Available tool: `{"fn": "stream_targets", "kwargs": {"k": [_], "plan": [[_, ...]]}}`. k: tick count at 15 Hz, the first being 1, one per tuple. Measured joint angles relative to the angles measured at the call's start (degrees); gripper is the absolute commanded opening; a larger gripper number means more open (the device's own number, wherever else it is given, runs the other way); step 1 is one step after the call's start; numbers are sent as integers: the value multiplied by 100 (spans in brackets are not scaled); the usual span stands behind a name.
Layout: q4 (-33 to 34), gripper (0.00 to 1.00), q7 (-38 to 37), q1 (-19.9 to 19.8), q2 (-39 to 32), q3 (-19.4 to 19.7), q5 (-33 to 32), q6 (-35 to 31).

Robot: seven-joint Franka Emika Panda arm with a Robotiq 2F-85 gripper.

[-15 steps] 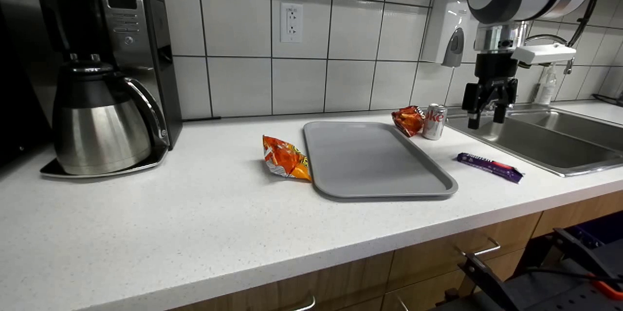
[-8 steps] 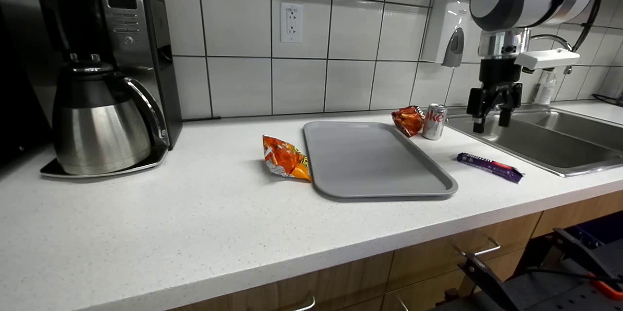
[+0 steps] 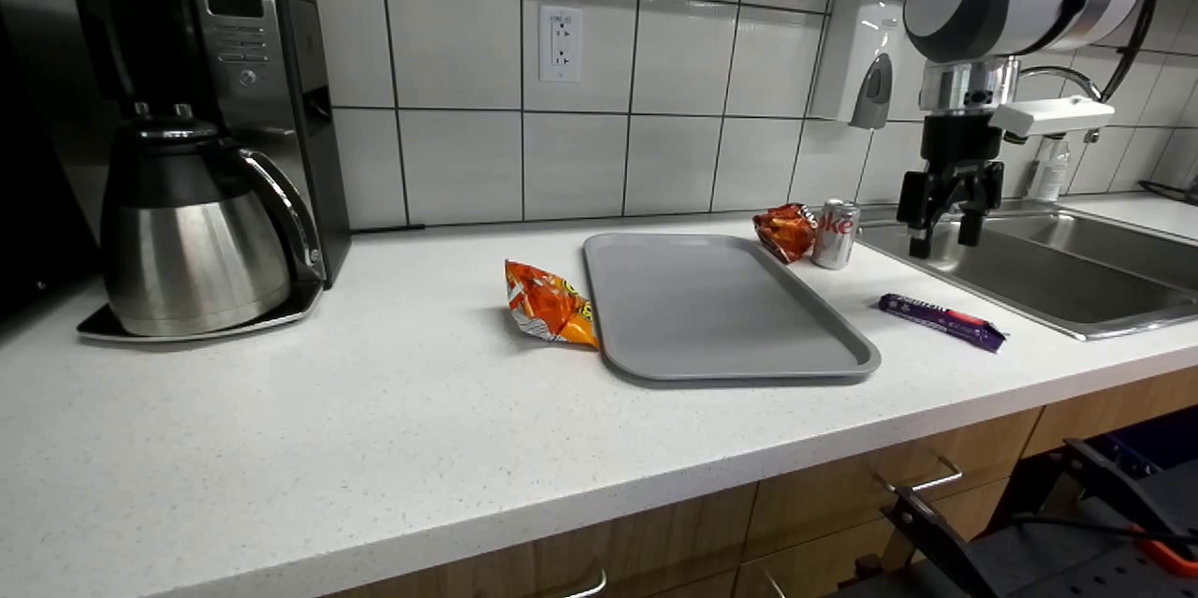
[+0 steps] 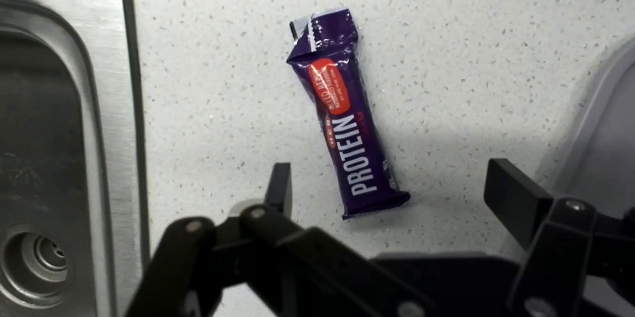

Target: Put the candy bar on the tray

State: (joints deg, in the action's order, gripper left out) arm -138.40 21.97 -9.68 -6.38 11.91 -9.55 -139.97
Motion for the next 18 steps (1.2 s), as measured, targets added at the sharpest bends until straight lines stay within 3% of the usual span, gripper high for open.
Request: {"fn": "stream_targets", "kwargs": {"k": [12,18], "plan": [[-326,100,456,-106,-507,0,-1,-1292],[-315,100,566,-182,-827,-13,-1,-1472]]}}
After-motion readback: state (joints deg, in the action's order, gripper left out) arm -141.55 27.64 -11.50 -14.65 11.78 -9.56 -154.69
